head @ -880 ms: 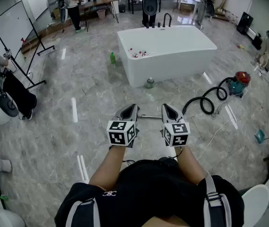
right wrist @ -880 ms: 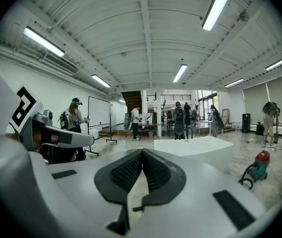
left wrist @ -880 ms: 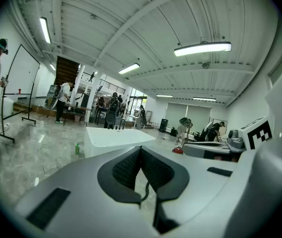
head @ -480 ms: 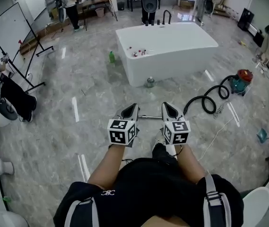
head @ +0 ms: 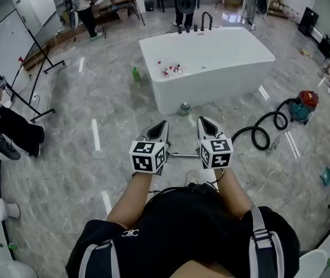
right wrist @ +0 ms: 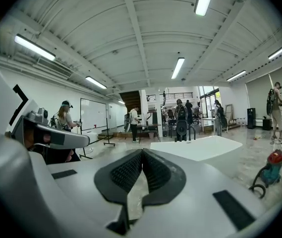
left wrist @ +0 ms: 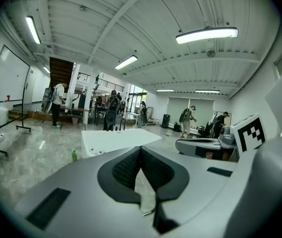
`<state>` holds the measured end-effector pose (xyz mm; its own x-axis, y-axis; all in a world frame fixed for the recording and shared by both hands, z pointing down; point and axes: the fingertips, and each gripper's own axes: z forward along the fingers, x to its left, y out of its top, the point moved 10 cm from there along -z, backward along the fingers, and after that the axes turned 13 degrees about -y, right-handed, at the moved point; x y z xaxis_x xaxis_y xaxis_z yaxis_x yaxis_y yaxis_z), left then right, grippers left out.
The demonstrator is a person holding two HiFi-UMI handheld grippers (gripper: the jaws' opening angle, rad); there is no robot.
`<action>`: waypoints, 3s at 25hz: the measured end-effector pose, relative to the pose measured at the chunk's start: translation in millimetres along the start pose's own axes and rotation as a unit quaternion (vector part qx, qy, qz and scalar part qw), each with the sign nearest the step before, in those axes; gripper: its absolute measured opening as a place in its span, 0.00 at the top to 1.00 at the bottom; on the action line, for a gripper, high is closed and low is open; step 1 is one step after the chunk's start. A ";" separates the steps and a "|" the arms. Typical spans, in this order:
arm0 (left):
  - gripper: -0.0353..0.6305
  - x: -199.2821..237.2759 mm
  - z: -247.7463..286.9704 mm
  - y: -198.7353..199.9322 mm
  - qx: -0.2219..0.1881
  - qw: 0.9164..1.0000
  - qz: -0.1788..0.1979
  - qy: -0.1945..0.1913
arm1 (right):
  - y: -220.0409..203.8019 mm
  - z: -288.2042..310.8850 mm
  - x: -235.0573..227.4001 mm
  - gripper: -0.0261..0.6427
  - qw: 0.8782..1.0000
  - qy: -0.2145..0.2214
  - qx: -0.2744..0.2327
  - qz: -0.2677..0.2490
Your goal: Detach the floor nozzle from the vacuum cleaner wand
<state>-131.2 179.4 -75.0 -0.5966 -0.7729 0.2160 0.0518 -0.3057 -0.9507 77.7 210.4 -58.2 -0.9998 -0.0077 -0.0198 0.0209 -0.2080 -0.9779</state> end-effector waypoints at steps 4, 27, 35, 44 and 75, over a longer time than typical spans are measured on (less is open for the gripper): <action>0.94 22.7 55.6 21.5 -0.003 1.000 -0.007 0.014 | 17.7 56.9 -30.4 0.94 1.000 0.011 0.000 -0.009; 0.94 174.5 186.2 -99.0 0.110 0.982 -0.129 0.080 | -114.8 265.4 -73.3 0.94 0.982 0.089 0.160 -0.047; 0.94 244.6 231.5 -244.0 0.149 0.971 -0.166 0.082 | -274.2 335.3 -49.4 0.94 0.949 0.169 0.236 -0.120; 0.94 295.7 258.5 -423.4 0.195 0.951 -0.225 0.087 | -526.6 380.1 -17.6 0.94 0.879 0.257 0.304 -0.263; 0.93 346.5 238.3 -640.0 0.217 0.917 -0.322 0.092 | -899.4 466.7 18.6 0.68 0.664 0.325 0.462 -0.489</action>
<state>-180.2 -25.3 661.3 -0.7386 -0.2600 0.6220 -0.0681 -0.8891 -0.4526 41.9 -59.1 918.1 -0.3204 0.9350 0.1518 -0.9473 -0.3166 -0.0495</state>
